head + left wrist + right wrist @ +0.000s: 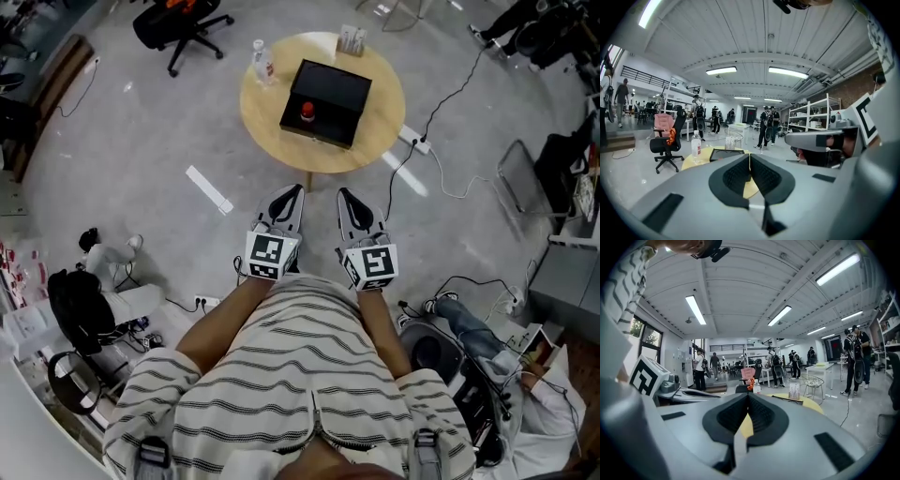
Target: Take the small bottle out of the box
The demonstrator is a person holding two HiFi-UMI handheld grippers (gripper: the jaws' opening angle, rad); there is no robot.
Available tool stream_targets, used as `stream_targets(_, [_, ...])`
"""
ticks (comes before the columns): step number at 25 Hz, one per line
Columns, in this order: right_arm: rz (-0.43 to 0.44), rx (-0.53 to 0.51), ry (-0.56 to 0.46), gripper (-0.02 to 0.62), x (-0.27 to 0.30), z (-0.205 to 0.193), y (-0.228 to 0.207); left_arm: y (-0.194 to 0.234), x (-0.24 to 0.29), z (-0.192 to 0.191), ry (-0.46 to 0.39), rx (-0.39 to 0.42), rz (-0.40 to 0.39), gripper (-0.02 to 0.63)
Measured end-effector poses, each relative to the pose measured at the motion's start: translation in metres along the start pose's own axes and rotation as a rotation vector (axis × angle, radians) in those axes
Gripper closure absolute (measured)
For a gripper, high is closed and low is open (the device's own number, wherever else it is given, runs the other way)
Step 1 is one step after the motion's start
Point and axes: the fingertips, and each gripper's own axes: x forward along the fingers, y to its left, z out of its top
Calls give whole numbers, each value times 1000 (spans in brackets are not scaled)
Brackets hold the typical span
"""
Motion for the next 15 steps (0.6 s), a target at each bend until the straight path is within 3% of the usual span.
stream_targets(15, [-78, 8, 2, 584, 103, 27, -30, 81, 77, 27, 17, 25, -81, 583])
